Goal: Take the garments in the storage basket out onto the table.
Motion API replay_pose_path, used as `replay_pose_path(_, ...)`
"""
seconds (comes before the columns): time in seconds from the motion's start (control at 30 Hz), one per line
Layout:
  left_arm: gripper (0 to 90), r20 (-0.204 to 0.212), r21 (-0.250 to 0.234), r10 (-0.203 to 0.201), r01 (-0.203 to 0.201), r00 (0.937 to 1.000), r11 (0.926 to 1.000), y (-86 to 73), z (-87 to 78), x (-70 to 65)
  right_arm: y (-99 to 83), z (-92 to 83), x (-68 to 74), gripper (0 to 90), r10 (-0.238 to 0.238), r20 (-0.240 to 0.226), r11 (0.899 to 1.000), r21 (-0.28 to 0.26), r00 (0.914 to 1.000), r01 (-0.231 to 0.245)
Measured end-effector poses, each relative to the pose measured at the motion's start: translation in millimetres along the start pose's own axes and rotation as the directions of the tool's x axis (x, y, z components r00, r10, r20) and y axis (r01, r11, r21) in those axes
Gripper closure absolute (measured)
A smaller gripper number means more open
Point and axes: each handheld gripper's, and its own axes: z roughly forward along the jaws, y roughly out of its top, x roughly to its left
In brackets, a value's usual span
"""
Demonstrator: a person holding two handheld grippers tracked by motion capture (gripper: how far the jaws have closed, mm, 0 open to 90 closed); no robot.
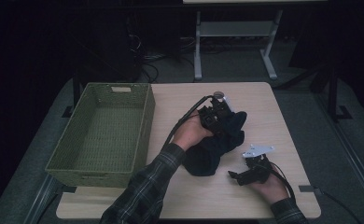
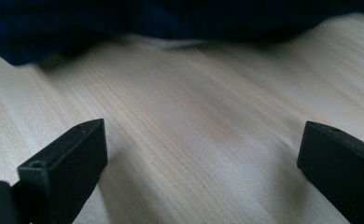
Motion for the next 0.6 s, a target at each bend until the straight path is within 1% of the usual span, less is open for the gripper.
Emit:
replay_pose_path(0.07, 75.9, 0.008, -0.008, -0.007, 0.007, 0.9999, 0.9999, -1.3, 5.6, 2.2, 0.0, 0.0, 0.0, 1.1, 0.0, 0.0, 1.0, 0.0, 1.0, 0.0)
replay_pose_path(0.13, 75.8, 0.02, -0.004, -0.014, 0.014, 0.9997, 0.9999, -2.7, 11.4, 5.6, 0.0, 0.0, 0.0, 1.1, 0.001, 0.0, 1.0, 0.001, 1.0, -0.001)
replay_pose_path(0.33, 75.8, 0.032, -0.002, -0.034, 0.034, 0.9989, 0.9994, -6.1, 23.5, 12.1, -0.1, 0.2, 0.0, 1.1, 0.002, -0.002, 1.0, 0.001, 1.0, -0.002)
replay_pose_path(0.37, 75.8, 0.035, 0.005, -0.027, 0.027, 0.999, 0.9996, -6.6, 25.6, 13.5, -0.1, 0.2, 0.0, 1.1, 0.002, -0.002, 1.0, 0.001, 1.0, -0.002)
replay_pose_path(0.6, 75.7, 0.037, 0.03, -0.048, 0.047, 0.9982, 0.9985, -11.0, 45.9, 21.2, 0.0, 0.1, 0.1, 1.1, 0.002, -0.001, 1.0, 0.001, 1.0, -0.002)
